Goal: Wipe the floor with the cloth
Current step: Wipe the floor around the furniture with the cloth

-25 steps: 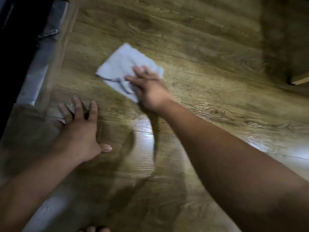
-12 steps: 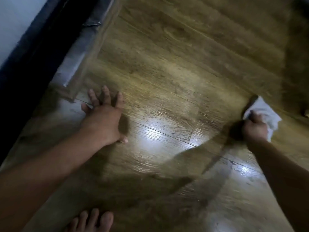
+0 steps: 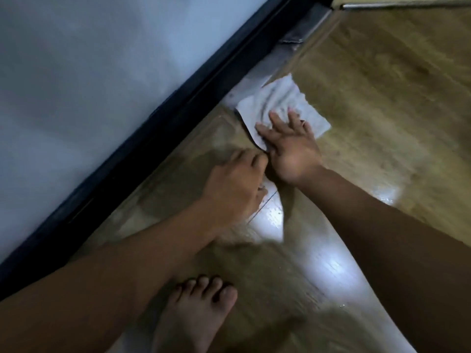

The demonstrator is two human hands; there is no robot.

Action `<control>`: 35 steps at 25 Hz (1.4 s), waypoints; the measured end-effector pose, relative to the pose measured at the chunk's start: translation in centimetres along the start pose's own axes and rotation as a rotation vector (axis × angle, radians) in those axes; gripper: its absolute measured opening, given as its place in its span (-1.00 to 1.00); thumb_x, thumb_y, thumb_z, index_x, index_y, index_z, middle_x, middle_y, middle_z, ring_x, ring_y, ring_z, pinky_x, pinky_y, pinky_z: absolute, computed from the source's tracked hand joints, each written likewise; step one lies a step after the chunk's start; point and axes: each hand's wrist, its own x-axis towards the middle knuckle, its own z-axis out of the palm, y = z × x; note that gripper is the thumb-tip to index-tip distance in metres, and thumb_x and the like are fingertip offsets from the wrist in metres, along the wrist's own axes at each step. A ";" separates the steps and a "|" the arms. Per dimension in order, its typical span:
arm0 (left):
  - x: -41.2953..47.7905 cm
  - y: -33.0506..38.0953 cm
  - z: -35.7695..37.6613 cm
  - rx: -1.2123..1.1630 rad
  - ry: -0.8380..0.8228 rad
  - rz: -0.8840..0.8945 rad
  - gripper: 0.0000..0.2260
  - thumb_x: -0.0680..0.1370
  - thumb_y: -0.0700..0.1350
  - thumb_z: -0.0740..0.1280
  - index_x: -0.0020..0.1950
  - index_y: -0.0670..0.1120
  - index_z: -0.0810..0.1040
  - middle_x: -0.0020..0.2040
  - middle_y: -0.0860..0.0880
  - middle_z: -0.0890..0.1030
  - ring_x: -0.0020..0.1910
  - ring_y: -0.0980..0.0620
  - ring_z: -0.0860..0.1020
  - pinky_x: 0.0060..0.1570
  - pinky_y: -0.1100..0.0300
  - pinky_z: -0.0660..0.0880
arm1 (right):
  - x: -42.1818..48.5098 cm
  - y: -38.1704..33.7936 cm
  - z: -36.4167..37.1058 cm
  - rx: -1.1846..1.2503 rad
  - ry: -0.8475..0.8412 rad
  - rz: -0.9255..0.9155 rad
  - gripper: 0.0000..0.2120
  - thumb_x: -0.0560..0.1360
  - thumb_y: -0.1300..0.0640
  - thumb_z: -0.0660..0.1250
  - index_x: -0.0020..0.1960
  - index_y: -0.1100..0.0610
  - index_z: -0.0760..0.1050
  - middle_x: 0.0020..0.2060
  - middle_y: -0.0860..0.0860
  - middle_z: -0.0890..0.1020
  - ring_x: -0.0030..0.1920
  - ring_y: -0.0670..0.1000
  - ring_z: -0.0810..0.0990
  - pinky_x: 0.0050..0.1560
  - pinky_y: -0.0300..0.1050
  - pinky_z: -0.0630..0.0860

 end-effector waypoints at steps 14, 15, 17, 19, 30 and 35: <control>-14.7 -9.8 1.2 -0.273 -0.027 -0.318 -0.55 0.65 0.05 0.19 0.52 -0.05 0.35 0.50 -0.04 0.35 0.45 -0.04 0.30 0.38 0.14 0.27 | -2.8 -7.0 2.5 -0.058 -0.086 -0.308 -0.52 0.63 -0.03 0.10 0.54 -0.10 0.17 0.58 -0.01 0.04 0.58 0.10 -0.10 0.54 0.01 -0.17; -15.2 -9.7 1.4 -0.268 -0.046 -0.328 -0.53 0.65 0.08 0.19 0.55 -0.02 0.31 0.53 -0.01 0.30 0.47 -0.01 0.25 0.40 0.17 0.24 | -1.2 -5.4 1.2 -0.063 -0.048 -0.196 -0.53 0.64 -0.03 0.09 0.54 -0.13 0.15 0.58 -0.03 0.03 0.58 0.11 -0.10 0.54 0.03 -0.16; -16.3 -9.6 1.7 -0.260 -0.073 -0.345 -0.50 0.65 0.11 0.18 0.55 -0.04 0.32 0.53 -0.03 0.30 0.48 -0.03 0.25 0.43 0.14 0.24 | 0.3 -4.9 -0.3 -0.003 -0.003 -0.069 -0.53 0.62 0.00 0.10 0.53 -0.14 0.18 0.58 -0.02 0.05 0.58 0.14 -0.09 0.54 0.10 -0.12; -17.9 -9.6 1.3 -0.263 -0.030 -0.342 -0.52 0.64 0.12 0.18 0.46 -0.13 0.45 0.44 -0.12 0.43 0.40 -0.12 0.40 0.37 0.03 0.39 | -0.8 -7.6 0.8 -0.010 -0.022 -0.016 -0.49 0.59 0.03 0.10 0.54 -0.13 0.16 0.58 -0.03 0.01 0.57 0.17 -0.16 0.53 0.14 -0.16; -22.2 -10.6 2.3 -0.331 0.306 -0.447 -0.55 0.56 0.10 0.19 0.16 -0.21 0.64 0.14 -0.18 0.62 0.09 -0.17 0.58 0.09 0.14 0.43 | -3.4 -6.9 1.5 -0.126 -0.173 -0.674 -0.53 0.51 0.14 0.27 0.42 0.01 0.42 0.49 0.08 0.30 0.51 0.24 0.19 0.49 0.18 0.20; -30.8 -10.1 5.8 -0.152 -0.160 -0.762 -0.12 0.42 0.45 0.08 0.49 -0.17 0.40 0.45 -0.22 0.41 0.39 -0.29 0.41 0.32 -0.18 0.40 | -0.8 3.4 -3.9 -0.030 -0.002 -0.030 -0.56 0.60 0.05 0.18 0.48 0.03 0.31 0.52 0.19 0.22 0.53 0.27 0.12 0.52 0.11 0.04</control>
